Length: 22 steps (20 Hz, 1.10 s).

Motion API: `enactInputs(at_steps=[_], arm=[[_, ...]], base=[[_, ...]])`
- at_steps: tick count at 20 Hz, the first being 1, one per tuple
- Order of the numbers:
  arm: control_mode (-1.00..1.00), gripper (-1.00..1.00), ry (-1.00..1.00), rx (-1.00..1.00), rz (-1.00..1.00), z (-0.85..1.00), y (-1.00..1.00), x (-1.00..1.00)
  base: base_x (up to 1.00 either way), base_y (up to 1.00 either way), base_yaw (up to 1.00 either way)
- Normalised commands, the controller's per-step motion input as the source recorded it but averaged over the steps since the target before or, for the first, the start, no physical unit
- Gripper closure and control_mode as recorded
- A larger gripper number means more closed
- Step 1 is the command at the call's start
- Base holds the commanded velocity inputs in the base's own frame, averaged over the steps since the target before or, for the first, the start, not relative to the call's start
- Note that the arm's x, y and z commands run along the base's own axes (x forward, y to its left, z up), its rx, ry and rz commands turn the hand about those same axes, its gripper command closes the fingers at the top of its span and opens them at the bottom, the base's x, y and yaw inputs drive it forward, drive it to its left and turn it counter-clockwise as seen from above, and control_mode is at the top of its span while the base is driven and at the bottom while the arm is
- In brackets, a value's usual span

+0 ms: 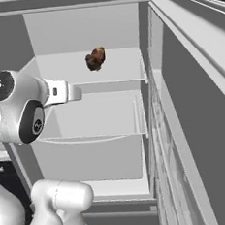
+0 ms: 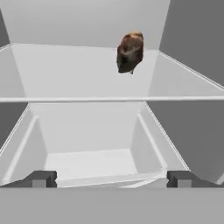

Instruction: Place one cucumber and one steak in each tupperware on the nearby counter, to pack two identical lunches.

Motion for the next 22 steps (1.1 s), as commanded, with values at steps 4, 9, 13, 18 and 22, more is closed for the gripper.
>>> enactInputs(at_steps=[4,9,13,18,22], arm=[[-1.00,-1.00,-0.15,0.01,0.00,0.81,-0.17,0.50],[-1.00,-1.00,-0.07,0.05,0.00,0.34,-0.14,0.44],[-1.00,-1.00,-0.01,0.00,0.00,-0.03,-0.04,0.86],[-1.00,-1.00,0.06,-0.10,0.01,0.01,-0.01,0.78],[-1.00,-1.00,0.10,-0.07,0.00,-0.01,0.03,0.45]], base=[[0.00,0.00,0.00],[0.00,0.00,0.00],[0.00,0.00,0.00],[0.00,0.00,0.00],[0.00,0.00,0.00]])
